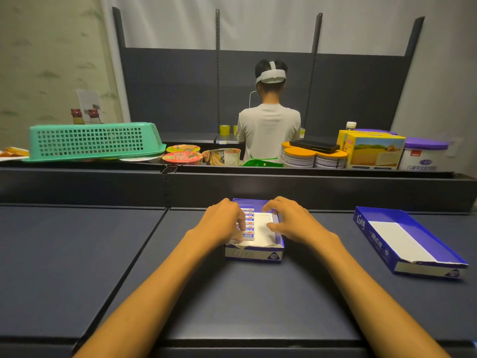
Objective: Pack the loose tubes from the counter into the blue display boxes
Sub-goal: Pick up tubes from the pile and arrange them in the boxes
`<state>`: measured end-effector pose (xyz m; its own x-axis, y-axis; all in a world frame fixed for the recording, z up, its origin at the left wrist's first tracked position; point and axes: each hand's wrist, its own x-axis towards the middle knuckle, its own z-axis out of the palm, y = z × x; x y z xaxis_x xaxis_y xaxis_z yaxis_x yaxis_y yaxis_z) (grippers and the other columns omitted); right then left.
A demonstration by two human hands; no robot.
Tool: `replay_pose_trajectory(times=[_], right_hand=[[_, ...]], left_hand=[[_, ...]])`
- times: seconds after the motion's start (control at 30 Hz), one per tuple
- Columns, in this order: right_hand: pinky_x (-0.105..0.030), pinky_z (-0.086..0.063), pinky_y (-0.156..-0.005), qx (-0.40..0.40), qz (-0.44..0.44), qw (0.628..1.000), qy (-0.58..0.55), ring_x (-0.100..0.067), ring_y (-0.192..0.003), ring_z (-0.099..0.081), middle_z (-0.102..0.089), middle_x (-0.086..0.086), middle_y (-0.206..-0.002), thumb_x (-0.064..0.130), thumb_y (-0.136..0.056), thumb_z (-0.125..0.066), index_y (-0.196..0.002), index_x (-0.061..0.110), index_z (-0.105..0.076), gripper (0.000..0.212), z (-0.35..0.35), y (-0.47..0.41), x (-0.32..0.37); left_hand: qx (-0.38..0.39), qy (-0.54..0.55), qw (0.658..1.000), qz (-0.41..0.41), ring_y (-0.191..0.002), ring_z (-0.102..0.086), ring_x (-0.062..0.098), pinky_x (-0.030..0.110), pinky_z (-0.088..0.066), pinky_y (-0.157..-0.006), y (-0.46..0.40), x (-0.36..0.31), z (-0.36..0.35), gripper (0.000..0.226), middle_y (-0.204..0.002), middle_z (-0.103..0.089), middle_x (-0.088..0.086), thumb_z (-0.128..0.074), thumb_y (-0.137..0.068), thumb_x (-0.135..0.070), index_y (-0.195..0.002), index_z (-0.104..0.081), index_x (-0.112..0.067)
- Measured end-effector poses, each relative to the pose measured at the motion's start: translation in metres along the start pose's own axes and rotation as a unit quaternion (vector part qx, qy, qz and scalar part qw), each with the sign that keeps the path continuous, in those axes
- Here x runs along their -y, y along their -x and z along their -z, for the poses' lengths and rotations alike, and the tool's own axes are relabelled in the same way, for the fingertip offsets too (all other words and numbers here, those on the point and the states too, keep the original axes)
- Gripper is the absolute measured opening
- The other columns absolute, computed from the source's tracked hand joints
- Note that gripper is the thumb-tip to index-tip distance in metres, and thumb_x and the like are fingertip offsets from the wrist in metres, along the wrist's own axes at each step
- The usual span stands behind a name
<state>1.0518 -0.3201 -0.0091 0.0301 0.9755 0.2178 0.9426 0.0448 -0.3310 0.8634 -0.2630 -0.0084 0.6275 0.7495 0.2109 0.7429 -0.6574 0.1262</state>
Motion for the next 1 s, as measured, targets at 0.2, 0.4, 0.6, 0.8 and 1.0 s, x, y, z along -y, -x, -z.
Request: replay_pose_trajectory(times=[0.2, 0.4, 0.6, 0.8, 1.0], right_hand=[[-0.031, -0.048, -0.093, -0.011, 0.012, 1.000, -0.005, -0.014, -0.120, -0.049, -0.052, 0.004, -0.135, 0.033, -0.089, -0.067, -0.128, 0.027, -0.051, 0.043, 0.006, 0.005, 0.006], [-0.030, -0.046, -0.094, -0.035, 0.046, 0.998, -0.025, -0.013, -0.124, -0.046, -0.051, 0.003, -0.137, 0.035, -0.089, -0.067, -0.135, 0.026, -0.046, 0.051, 0.021, 0.014, 0.029], [-0.033, -0.039, -0.102, -0.017, 0.105, 0.994, -0.024, -0.016, -0.127, -0.042, -0.046, 0.003, -0.142, 0.033, -0.091, -0.063, -0.137, 0.029, -0.044, 0.050, 0.003, 0.026, 0.061], [-0.034, -0.037, -0.106, 0.002, 0.169, 0.986, -0.002, -0.018, -0.132, -0.040, -0.042, 0.001, -0.147, 0.038, -0.092, -0.060, -0.140, 0.026, -0.043, 0.052, -0.021, 0.036, 0.111], [-0.037, -0.033, -0.106, -0.022, 0.225, 0.974, 0.027, -0.019, -0.132, -0.037, -0.042, 0.001, -0.146, 0.038, -0.092, -0.057, -0.140, 0.024, -0.043, 0.052, -0.031, 0.039, 0.177]], left_hand=[[-0.023, 0.050, 0.998, 0.006, -0.111, -0.053, 0.013, 0.029, -0.047, -0.079, 0.004, 0.002, 0.014, 0.040, -0.124, -0.060, -0.004, -0.074, -0.081, -0.039, -0.117, -0.064, -0.024], [-0.074, 0.033, 0.996, 0.032, -0.122, -0.045, 0.012, 0.029, -0.043, -0.089, 0.031, 0.016, 0.045, 0.052, -0.132, -0.053, -0.003, -0.065, -0.086, -0.046, -0.131, -0.051, -0.025], [-0.081, -0.040, 0.991, 0.101, -0.130, -0.039, 0.020, 0.040, -0.041, -0.101, 0.086, 0.040, 0.046, 0.058, -0.142, -0.043, 0.000, -0.053, -0.091, -0.052, -0.141, -0.041, -0.027], [-0.074, -0.081, 0.982, 0.152, -0.129, -0.038, 0.022, 0.041, -0.038, -0.099, 0.156, 0.073, 0.054, 0.058, -0.140, -0.043, 0.000, -0.049, -0.092, -0.055, -0.141, -0.041, -0.027], [-0.085, -0.095, 0.973, 0.191, -0.130, -0.037, 0.021, 0.041, -0.038, -0.100, 0.220, 0.112, 0.075, 0.058, -0.142, -0.041, 0.000, -0.047, -0.092, -0.057, -0.141, -0.041, -0.027]])
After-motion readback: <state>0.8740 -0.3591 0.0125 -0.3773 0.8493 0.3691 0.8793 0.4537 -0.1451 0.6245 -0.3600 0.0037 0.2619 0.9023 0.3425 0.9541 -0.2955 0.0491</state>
